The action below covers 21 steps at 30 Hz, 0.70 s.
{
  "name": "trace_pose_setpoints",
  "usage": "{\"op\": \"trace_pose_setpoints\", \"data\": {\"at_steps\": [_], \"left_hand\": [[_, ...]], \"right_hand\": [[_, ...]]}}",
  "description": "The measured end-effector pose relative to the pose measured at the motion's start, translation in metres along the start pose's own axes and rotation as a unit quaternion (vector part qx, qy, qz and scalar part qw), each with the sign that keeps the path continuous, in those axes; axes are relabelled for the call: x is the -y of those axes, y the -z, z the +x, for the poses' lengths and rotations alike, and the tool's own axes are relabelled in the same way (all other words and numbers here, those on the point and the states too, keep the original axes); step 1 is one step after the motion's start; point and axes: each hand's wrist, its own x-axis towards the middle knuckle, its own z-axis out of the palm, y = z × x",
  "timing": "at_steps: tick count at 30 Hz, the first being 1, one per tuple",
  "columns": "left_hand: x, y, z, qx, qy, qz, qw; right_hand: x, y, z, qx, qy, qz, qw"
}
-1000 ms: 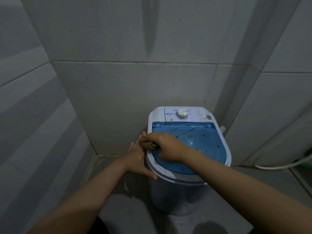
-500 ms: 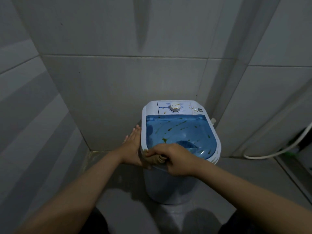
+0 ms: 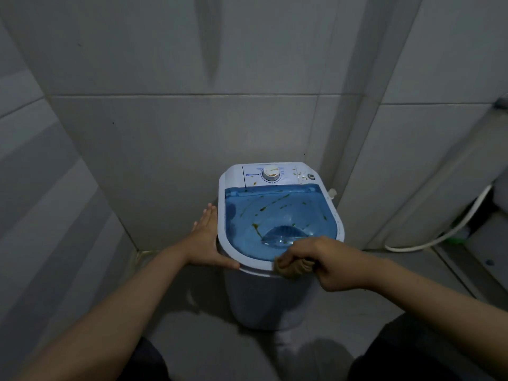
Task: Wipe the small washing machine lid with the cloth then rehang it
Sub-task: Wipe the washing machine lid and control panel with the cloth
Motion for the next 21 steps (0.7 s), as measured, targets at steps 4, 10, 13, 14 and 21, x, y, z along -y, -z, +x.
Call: {"op": "trace_pose_setpoints", "data": {"at_steps": [4, 10, 13, 14, 21], "left_hand": [[-0.008, 0.001, -0.004, -0.011, -0.007, -0.029, 0.999], [-0.015, -0.001, -0.006, -0.009, -0.006, -0.010, 1.000], [-0.018, 0.000, -0.009, -0.015, 0.000, 0.005, 1.000], [-0.018, 0.000, -0.008, -0.016, 0.001, 0.012, 1.000], [-0.020, 0.003, -0.005, -0.019, -0.003, 0.031, 0.999]], "right_hand": [[-0.009, 0.013, -0.016, 0.015, -0.013, -0.012, 1.000], [-0.023, 0.055, -0.013, -0.046, -0.092, 0.043, 0.994], [-0.049, 0.073, 0.012, -0.153, -0.131, 0.019, 0.979], [-0.061, 0.078, 0.023, -0.175, -0.140, -0.005, 0.975], [-0.115, 0.090, 0.092, -0.238, -0.239, -0.074, 0.938]]}}
